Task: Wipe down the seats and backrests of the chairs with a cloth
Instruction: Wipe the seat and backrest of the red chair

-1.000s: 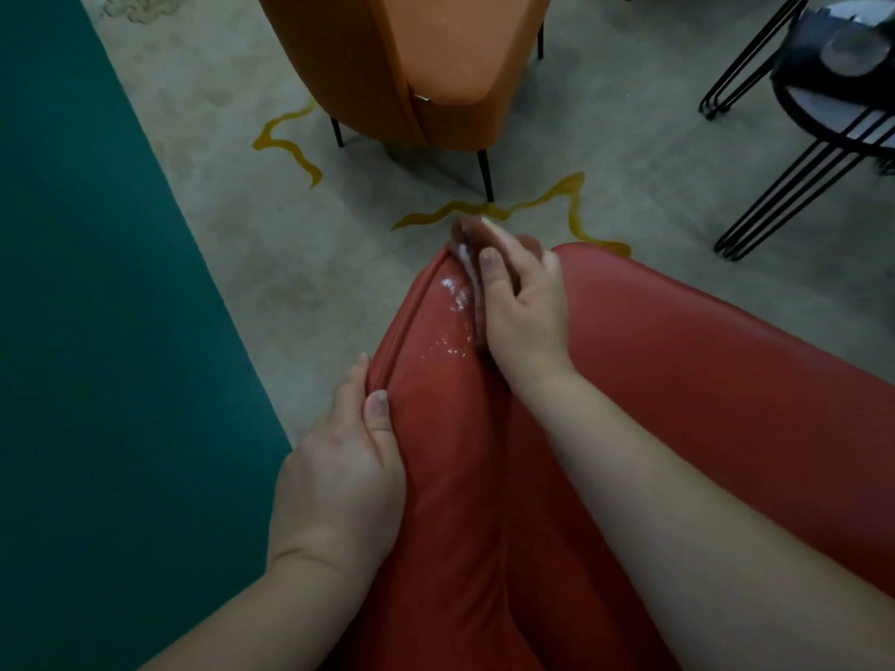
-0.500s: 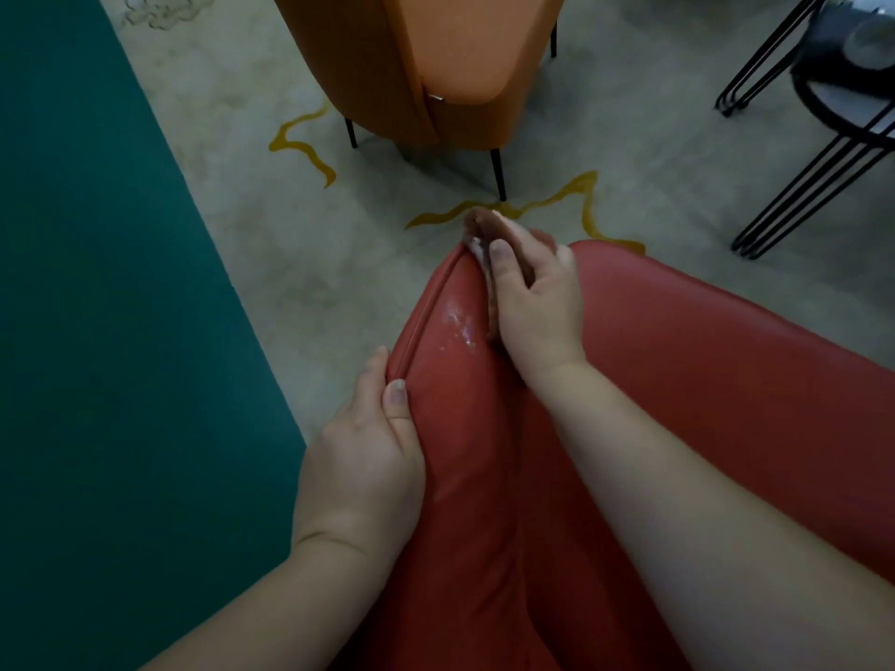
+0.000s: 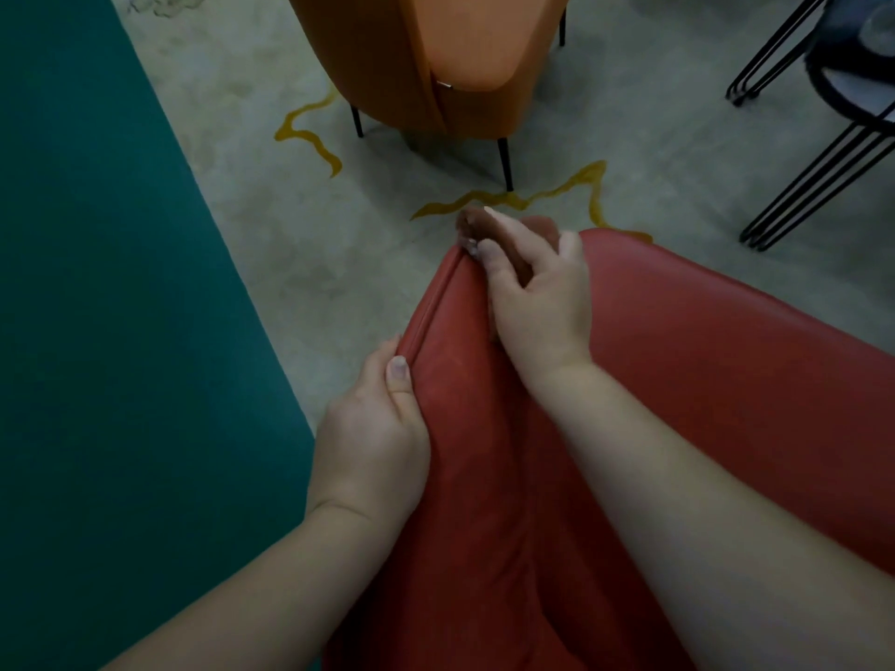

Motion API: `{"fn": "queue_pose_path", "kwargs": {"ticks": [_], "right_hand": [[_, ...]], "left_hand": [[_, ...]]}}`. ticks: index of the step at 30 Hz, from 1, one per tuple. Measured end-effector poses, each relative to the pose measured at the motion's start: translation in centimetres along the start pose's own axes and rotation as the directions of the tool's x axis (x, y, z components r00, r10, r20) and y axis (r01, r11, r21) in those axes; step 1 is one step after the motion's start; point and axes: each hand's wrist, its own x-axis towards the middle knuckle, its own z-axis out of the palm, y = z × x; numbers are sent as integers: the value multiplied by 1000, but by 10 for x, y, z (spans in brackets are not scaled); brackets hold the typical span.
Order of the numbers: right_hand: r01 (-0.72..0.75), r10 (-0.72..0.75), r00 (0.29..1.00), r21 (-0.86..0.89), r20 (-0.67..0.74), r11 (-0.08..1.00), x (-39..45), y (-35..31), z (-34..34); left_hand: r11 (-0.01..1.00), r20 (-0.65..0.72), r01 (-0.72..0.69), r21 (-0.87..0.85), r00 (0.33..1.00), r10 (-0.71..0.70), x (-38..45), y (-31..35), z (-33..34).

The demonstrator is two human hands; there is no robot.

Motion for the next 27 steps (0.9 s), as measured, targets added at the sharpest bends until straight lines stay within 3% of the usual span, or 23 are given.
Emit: {"fn": "queue_pose_path", "kwargs": {"ticks": [4,7,9,11,13,18,21,23,27], "right_hand": [[268,-262,959,-45,112,962,-72,-2,-17],[361,-340,914,-64,220,930,-80,-2,-23],[337,-314,936,-150,157,930,-45,-7,-14],[196,-192,981,-170,40,966,-6,-12,-4],[98,-97,995,-151,11,984,0,-13,1],[331,-317,919,-22,235,943,-98,-10,-26],[396,-362,882,-56,301,917,-89,-9,-30],[382,-348,912,-145,217,913,-53,-14,-18],[166,-159,986,-160,56,973,-11,-16,-3]], "left_hand": [[999,1,20,-47,1000,-20,2,-1,-2],[997,-4,65,-39,998,-65,3,0,-2],[997,-15,79,-22,997,-79,3,2,-2],[996,-28,85,-19,996,-86,2,3,-1],[996,-41,83,-25,996,-84,1,2,-1],[992,-44,103,-71,993,-107,2,1,-2],[988,-70,118,-96,990,-125,3,0,-3],[991,-79,111,-81,990,-117,4,1,-3],[992,-84,96,-82,991,-103,3,3,-2]]}}
